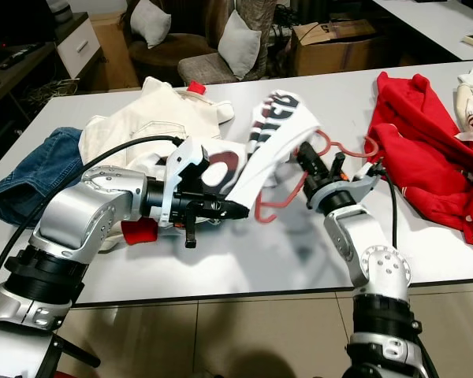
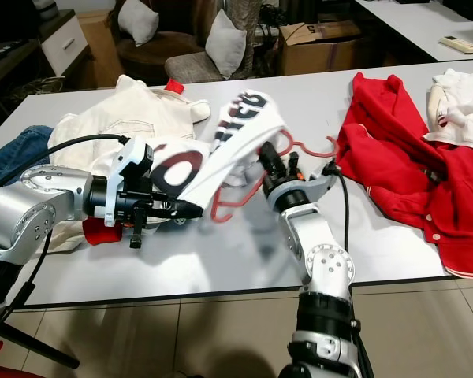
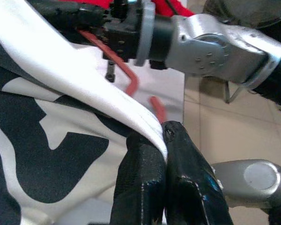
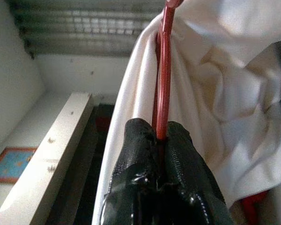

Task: Hang hanger

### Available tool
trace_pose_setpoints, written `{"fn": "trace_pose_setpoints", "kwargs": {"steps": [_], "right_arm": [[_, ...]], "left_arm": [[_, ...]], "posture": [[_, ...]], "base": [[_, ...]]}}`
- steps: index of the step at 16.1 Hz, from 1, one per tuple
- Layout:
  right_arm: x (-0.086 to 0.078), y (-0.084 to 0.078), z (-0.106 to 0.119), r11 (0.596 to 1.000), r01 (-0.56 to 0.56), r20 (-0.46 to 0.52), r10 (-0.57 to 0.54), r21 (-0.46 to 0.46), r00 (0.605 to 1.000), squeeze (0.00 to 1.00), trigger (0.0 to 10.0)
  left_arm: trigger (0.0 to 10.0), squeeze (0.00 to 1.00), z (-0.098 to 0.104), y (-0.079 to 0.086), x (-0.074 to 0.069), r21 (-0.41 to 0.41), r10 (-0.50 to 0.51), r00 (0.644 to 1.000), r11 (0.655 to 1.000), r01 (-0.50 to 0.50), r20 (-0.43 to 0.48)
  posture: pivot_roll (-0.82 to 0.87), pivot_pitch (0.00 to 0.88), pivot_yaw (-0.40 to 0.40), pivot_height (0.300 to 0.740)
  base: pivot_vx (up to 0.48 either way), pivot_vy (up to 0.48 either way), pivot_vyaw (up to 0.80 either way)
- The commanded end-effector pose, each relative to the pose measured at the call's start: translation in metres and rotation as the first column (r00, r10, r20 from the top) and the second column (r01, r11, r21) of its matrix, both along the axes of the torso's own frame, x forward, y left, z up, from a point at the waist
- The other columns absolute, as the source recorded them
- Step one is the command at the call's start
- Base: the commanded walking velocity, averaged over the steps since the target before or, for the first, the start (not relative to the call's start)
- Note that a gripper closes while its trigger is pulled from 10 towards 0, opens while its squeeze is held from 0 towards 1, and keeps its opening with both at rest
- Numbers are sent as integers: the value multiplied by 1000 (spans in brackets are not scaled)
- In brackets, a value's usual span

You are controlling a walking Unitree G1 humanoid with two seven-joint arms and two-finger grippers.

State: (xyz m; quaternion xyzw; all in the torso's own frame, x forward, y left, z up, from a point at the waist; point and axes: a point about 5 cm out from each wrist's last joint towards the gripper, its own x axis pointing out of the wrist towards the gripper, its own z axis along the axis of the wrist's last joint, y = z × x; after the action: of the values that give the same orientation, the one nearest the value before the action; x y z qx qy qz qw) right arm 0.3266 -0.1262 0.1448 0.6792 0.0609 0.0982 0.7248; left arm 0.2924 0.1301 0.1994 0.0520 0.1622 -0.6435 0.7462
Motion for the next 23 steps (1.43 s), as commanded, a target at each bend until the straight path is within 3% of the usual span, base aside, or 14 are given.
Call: {"fn": "trace_pose_setpoints", "kwargs": {"steps": [1, 9, 11, 13, 14, 17, 18, 20, 21, 22, 23], "right_arm": [[9, 0, 7, 997, 51, -6, -51, 52, 999, 0, 10000], [23, 3, 12, 996, 80, -22, -79, 47, 997, 0, 10000], [24, 11, 11, 999, 38, -26, -39, -23, 999, 0, 10000], [22, 20, 10, 996, -15, -11, 14, -92, 1000, 0, 10000], [18, 27, 10, 991, -52, 6, 54, -122, 999, 0, 10000], [13, 24, 11, 995, -40, 33, 43, -92, 999, 0, 10000], [10, 17, 12, 994, -18, 46, 23, -112, 999, 0, 10000], [6, 14, 10, 977, -35, 50, 47, -210, 998, 0, 10000], [5, 14, 9, 978, -37, 55, 49, -207, 997, 0, 10000], [5, 13, 10, 983, -24, 72, 38, -181, 997, 0, 10000], [5, 12, 10, 984, -19, 77, 33, -175, 996, 0, 10000]], "left_arm": [[0, 0, -2, -1, -8, 15, -48, 999, 999, 48, -24], [0, 0, -12, -27, -27, -28, -155, 985, 988, 153, -81], [0, 0, -10, -43, -31, -71, -189, 979, 980, 184, -71], [0, 0, -3, -55, -24, -128, -156, 988, 980, 152, -15], [0, 0, 6, -65, -13, -185, -87, 996, 978, 92, 33], [0, 0, 20, -70, -1, -260, -12, 996, 965, 35, 90], [0, 0, 34, -70, 6, -352, 57, 995, 936, -24, 84], [0, 0, 36, -72, -4, -378, 12, 999, 926, 7, 47], [1529, 0, 33, -75, -8, -364, -7, 999, 931, 20, 37], [10000, 0, 18, -79, -12, -269, 15, 999, 963, -6, 31], [10000, 0, 12, -80, -12, -220, 38, 999, 975, -29, 38]], "posture": [[-112, 0, 145, 740], [-108, 0, 144, 740], [-109, 0, 142, 740], [-111, 0, 141, 740], [-110, 0, 140, 740], [-113, 0, 141, 740], [-117, 0, 139, 740], [-117, 0, 135, 740], [-114, 0, 131, 740], [-109, 0, 123, 740], [-109, 0, 123, 740]], "base": [[0, 0, 0], [0, 0, 0], [0, 0, 0], [0, 0, 0], [0, 0, 0], [0, 0, 0], [0, 0, 0], [0, 0, 0], [0, 0, 0], [0, 0, 0], [0, 0, 0]]}}
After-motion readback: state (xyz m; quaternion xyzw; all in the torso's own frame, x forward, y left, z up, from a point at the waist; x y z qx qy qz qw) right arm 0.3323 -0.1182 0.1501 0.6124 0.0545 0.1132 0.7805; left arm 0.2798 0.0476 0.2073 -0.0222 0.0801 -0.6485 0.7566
